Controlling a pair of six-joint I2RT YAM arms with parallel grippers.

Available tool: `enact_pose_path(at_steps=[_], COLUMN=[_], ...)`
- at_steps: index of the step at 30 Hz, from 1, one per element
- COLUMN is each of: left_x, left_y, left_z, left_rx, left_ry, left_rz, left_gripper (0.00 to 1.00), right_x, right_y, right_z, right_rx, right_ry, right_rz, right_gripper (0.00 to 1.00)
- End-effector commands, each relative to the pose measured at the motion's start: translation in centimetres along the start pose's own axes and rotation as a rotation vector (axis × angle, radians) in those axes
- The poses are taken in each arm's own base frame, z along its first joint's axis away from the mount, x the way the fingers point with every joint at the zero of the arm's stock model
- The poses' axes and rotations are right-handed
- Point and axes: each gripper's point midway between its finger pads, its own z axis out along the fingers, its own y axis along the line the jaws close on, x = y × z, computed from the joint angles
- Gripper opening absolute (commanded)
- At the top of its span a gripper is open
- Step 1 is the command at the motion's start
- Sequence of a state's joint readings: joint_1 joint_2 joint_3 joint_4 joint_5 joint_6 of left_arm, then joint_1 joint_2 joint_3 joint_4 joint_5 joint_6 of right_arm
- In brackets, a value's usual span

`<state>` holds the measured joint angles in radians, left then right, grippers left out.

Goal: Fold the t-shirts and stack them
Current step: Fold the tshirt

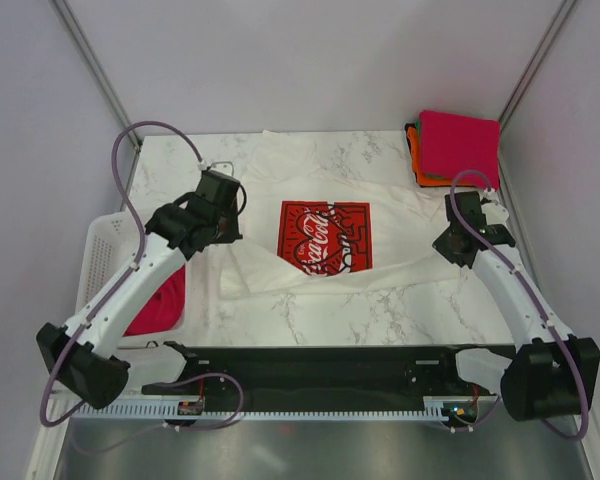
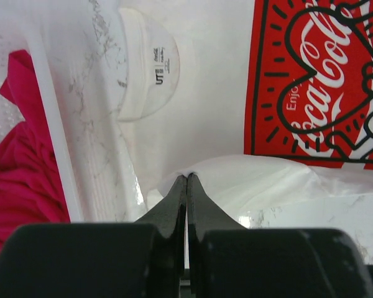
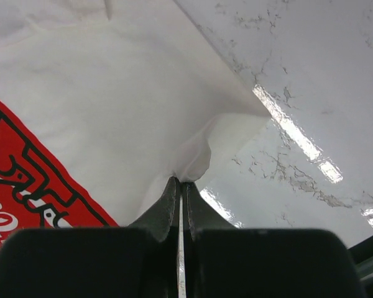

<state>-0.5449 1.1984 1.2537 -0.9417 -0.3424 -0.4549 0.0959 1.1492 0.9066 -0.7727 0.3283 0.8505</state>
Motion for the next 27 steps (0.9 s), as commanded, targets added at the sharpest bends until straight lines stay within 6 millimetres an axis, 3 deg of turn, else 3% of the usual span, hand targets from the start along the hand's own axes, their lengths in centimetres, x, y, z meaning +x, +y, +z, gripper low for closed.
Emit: enact_pose_path(at_steps=[1, 5, 9, 10, 12, 13, 15, 16, 17, 18, 20, 21, 22, 23, 25, 26, 27], left_x=[-4.3, -5.9, -7.2, -6.8, -8.2, -7.5, -8.1, -7.2, -7.1, -7.8, -7.7, -8.7, -9.1, -9.9, -9.7, -8.1, -8.0], left_y=[-0.4, 0.9, 1.0, 0.9, 1.1, 1.1, 1.3, 1.6, 2.1, 2.2, 2.9, 3.0, 3.2, 3.3, 3.0, 3.0, 2.9], left_z=[1.7, 4.6, 8.1, 10.0, 11.2, 13.2, 14.6, 15.9, 16.6, 16.6, 16.7, 16.1, 15.4, 13.8, 12.2, 11.9, 9.9], left_rx=[0.039, 0.011, 0.0, -0.011, -0.018, -0.029, -0.039, -0.053, -0.065, -0.065, -0.057, -0.059, -0.065, -0.048, -0.028, -0.016, 0.003], left_ry=[-0.07, -0.045, 0.005, 0.048, 0.045, 0.089, 0.103, 0.148, 0.17, 0.162, 0.202, 0.181, 0.172, 0.141, 0.13, 0.163, 0.135], left_rz=[0.082, 0.076, 0.076, 0.086, 0.077, 0.095, 0.101, 0.11, 0.1, 0.084, 0.042, 0.019, -0.019, -0.045, -0.085, -0.099, -0.121], left_gripper=[0.02, 0.02, 0.02, 0.02, 0.02, 0.02, 0.02, 0.03, 0.06, 0.17, 0.43, 0.64, 0.71, 0.76, 0.8, 0.8, 0.8], right_x=[-3.2, -3.1, -2.7, -2.7, -2.4, -2.6, -2.4, -2.6, -2.3, -2.5, -2.5, -2.8, -3.2, -3.3, -3.3, -3.6, -3.4], right_y=[1.6, 2.4, 3.1, 3.3, 3.1, 3.1, 2.9, 3.2, 3.3, 3.5, 5.0, 5.0, 5.1, 4.5, 3.0, 3.0, 2.5], right_z=[0.6, 2.7, 4.7, 5.0, 6.2, 6.6, 7.6, 7.9, 8.5, 8.7, 9.0, 9.2, 8.9, 9.2, 9.0, 7.8, 7.4], right_rx=[-0.018, -0.011, -0.001, 0.002, 0.033, 0.041, 0.061, 0.049, 0.049, 0.045, -0.022, -0.038, -0.036, -0.003, 0.019, -0.021, -0.031], right_ry=[-0.074, -0.04, -0.012, -0.013, 0.0, 0.001, 0.019, 0.025, 0.048, 0.055, 0.099, 0.122, 0.147, 0.163, 0.182, 0.165, 0.161], right_rz=[0.011, 0.005, -0.004, -0.004, -0.01, -0.004, -0.003, 0.006, -0.015, -0.023, -0.095, -0.101, -0.114, -0.125, -0.109, -0.088, -0.071], right_gripper=[0.0, 0.0, 0.0, 0.0, 0.0, 0.0, 0.0, 0.0, 0.0, 0.0, 0.16, 0.87, 0.98, 0.98, 0.98, 0.98, 0.98])
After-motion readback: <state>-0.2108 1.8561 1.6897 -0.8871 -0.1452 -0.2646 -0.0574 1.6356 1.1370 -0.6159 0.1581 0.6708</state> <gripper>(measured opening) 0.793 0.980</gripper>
